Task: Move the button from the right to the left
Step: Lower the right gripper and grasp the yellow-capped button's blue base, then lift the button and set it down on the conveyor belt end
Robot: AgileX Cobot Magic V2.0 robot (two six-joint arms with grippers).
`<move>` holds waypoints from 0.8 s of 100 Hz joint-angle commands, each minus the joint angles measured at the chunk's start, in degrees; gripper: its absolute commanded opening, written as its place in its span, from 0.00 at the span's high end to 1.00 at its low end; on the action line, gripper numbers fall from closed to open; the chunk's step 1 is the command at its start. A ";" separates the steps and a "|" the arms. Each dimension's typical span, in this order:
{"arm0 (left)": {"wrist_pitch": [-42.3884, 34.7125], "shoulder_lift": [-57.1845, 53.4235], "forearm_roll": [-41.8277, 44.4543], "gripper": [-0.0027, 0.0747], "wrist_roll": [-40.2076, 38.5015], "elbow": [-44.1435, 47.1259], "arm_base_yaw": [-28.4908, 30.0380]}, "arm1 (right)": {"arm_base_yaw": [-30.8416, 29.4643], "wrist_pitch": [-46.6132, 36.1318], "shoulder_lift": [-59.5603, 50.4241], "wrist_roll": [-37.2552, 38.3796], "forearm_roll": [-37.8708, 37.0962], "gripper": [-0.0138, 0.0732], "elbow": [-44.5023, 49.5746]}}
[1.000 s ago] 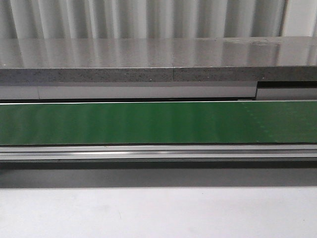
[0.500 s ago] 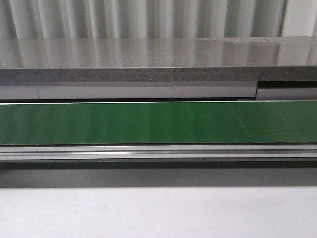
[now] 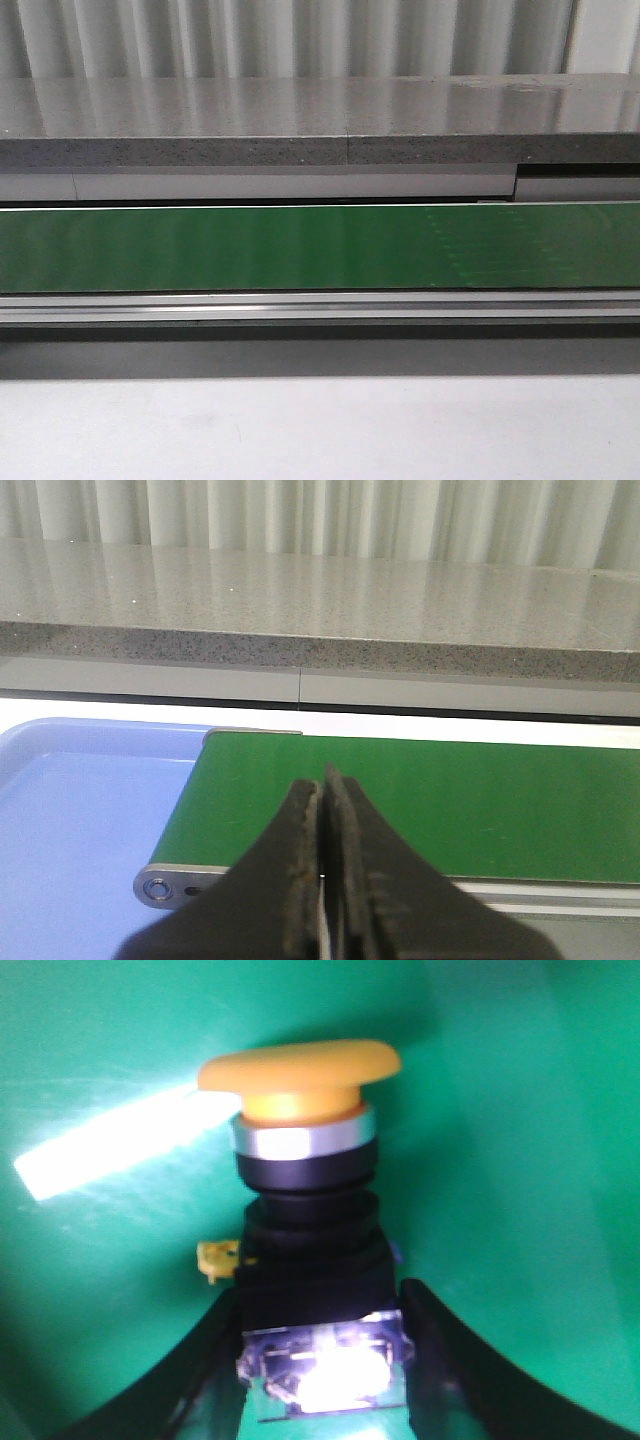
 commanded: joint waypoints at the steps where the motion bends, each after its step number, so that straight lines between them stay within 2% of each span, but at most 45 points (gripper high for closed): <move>1: -4.52 -1.92 -0.45 0.99 -0.01 1.43 0.17 | -0.58 -1.02 -4.32 -0.66 -0.02 0.66 -1.76; 29: -4.52 -1.92 -0.45 0.99 -0.01 1.43 0.17 | 0.17 -1.16 -16.39 -0.66 1.46 0.66 -1.76; 41: -4.52 -1.92 -0.45 0.99 -0.01 1.43 0.17 | 2.68 -0.39 -22.30 -0.66 2.37 0.66 -1.76; 58: -4.52 -1.92 -0.45 0.99 -0.01 1.43 0.17 | 10.71 2.71 -28.04 -0.66 2.37 0.66 -1.76; 80: -4.52 -1.92 -0.45 0.99 -0.01 1.43 0.17 | 21.70 6.57 -29.00 -0.33 4.16 0.66 -0.88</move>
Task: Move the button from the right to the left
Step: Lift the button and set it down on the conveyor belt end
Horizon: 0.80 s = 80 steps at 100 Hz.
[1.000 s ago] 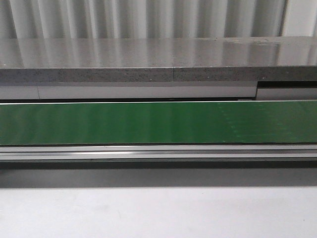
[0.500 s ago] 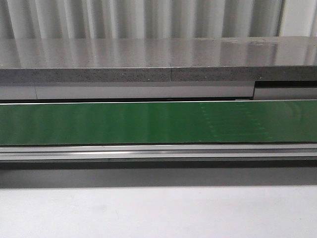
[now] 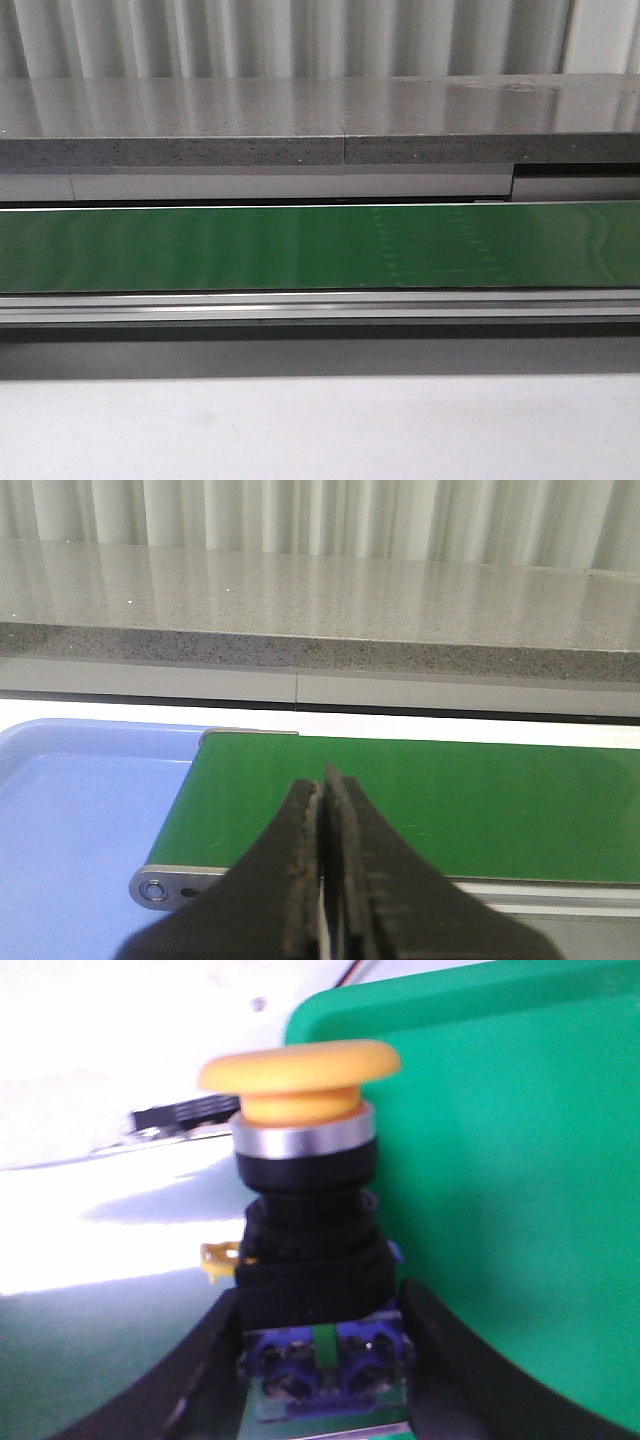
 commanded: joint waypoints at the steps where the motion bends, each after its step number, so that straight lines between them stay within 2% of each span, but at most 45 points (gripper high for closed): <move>1: -4.52 -1.92 -0.45 0.99 -0.01 1.43 0.17 | 3.85 -0.72 -2.47 -0.33 1.04 0.66 -0.80; 34: -4.52 -1.92 -0.45 0.99 -0.01 1.43 0.17 | 13.23 -3.53 -2.29 -0.04 6.60 0.66 6.74; 68: -4.52 -1.92 -0.45 0.99 -0.01 1.43 0.17 | 13.84 -4.92 3.07 -0.04 7.22 0.66 10.36; 80: -4.52 -1.92 -0.45 0.99 -0.01 1.43 0.17 | 13.84 -5.04 4.46 -0.04 7.22 0.60 10.36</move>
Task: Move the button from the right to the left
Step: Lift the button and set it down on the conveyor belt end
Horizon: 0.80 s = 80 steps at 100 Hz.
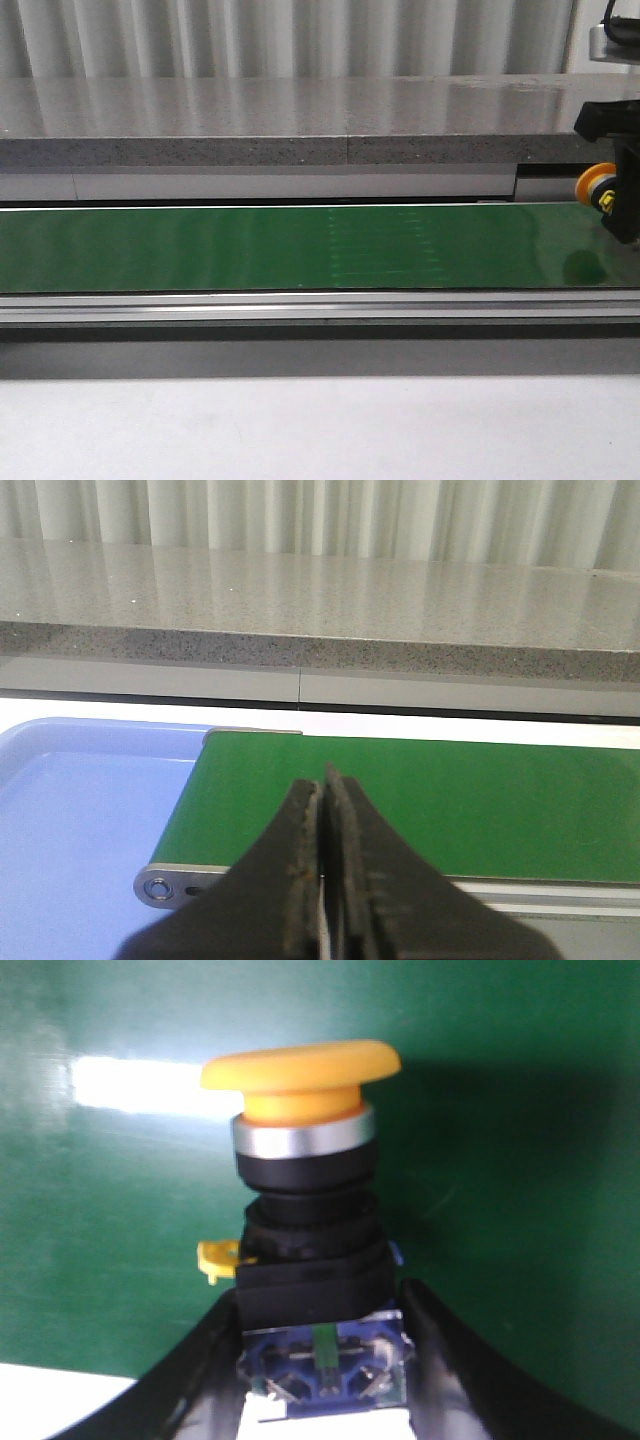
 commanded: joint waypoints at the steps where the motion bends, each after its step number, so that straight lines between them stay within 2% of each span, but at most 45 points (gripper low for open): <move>1: -4.52 -1.92 -0.45 0.99 -0.01 1.43 0.17 | 0.02 -1.72 -1.28 -0.43 0.47 0.59 -1.21; 16: -4.52 -1.92 -0.45 0.99 -0.01 1.43 0.17 | 0.02 -1.89 -0.93 -0.43 0.47 0.47 -1.21; 35: -4.52 -1.92 -0.45 0.99 -0.01 1.43 0.17 | 0.02 -2.34 -0.93 -0.43 0.47 0.18 -1.21; 40: -4.52 -1.92 -0.45 0.99 -0.01 1.43 0.17 | 0.02 -2.34 -0.93 -0.43 0.47 0.13 -1.21; 59: -4.52 -1.92 -0.45 0.99 -0.01 1.43 0.17 | 0.02 -4.66 -3.01 -1.08 0.47 0.11 -1.21; 80: -4.71 -1.92 -0.45 0.99 -0.01 1.43 0.17 | 0.09 -4.65 -10.24 -3.02 0.91 0.11 -1.03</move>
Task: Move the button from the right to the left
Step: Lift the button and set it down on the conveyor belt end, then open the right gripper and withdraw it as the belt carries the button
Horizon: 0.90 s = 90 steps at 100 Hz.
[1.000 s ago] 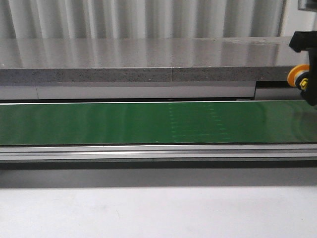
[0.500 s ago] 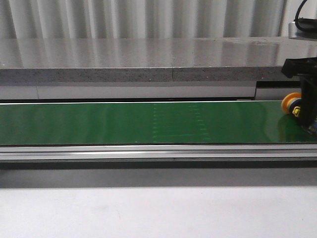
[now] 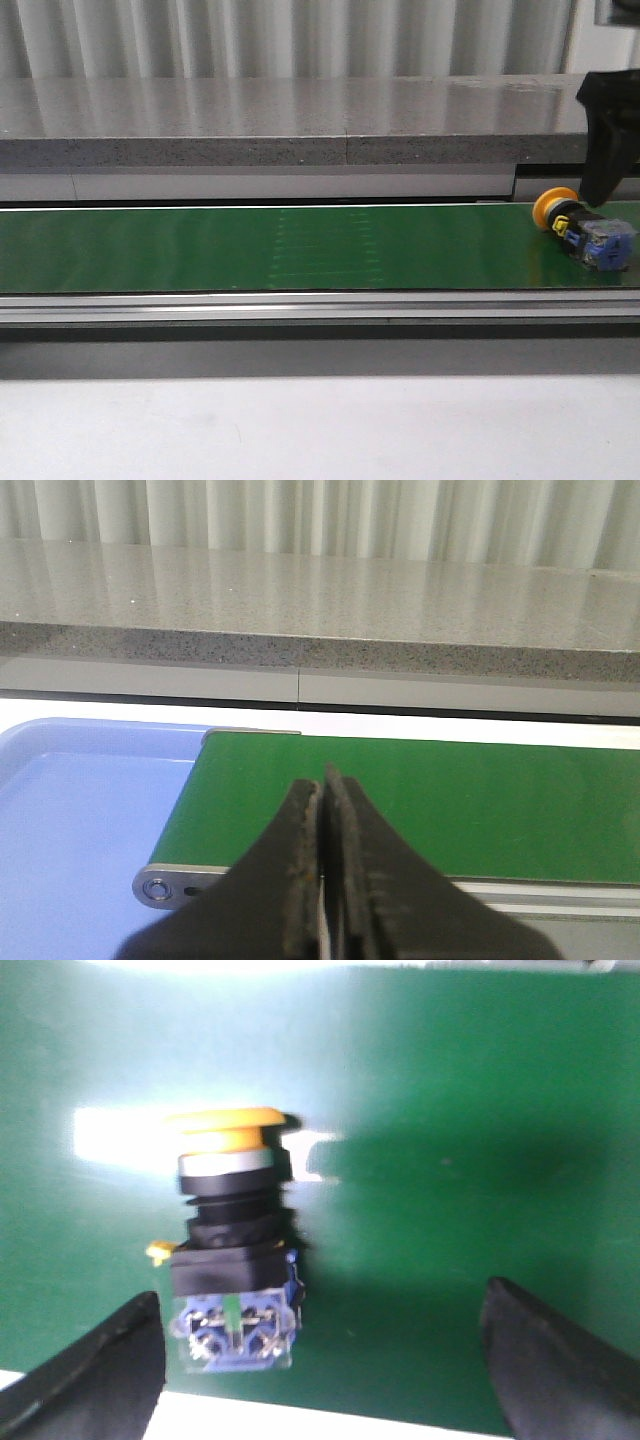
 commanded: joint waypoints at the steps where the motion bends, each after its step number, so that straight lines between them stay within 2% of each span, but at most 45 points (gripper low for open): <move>1: -4.73 -1.92 -0.45 0.99 -0.01 1.43 0.17 | 0.09 -1.58 -5.94 -1.36 0.77 0.11 -1.03; 15: -4.86 -1.92 -0.45 0.99 -0.01 1.43 0.17 | 0.44 -0.42 -11.26 -1.41 0.82 0.12 -1.03; 22: -4.86 -1.92 -0.45 0.99 -0.01 1.43 0.17 | 0.55 -0.28 -13.69 -1.41 0.82 0.22 -1.03; 29: -5.00 -1.92 -0.45 0.99 -0.01 1.43 0.17 | 0.55 -0.26 -15.92 -1.41 0.82 0.40 -1.03; 41: -6.79 -1.92 -0.45 0.99 -0.01 1.43 0.17 | 0.55 0.31 -20.08 -1.41 0.82 0.77 -0.08; 48: -7.51 -1.92 -0.45 0.99 -0.01 1.43 0.17 | 0.55 -0.77 -23.35 -1.41 0.82 0.93 1.79; 90: -7.49 -1.92 -0.45 0.99 -0.01 1.43 0.17 | 0.55 -6.70 -49.29 -1.41 0.82 0.92 20.03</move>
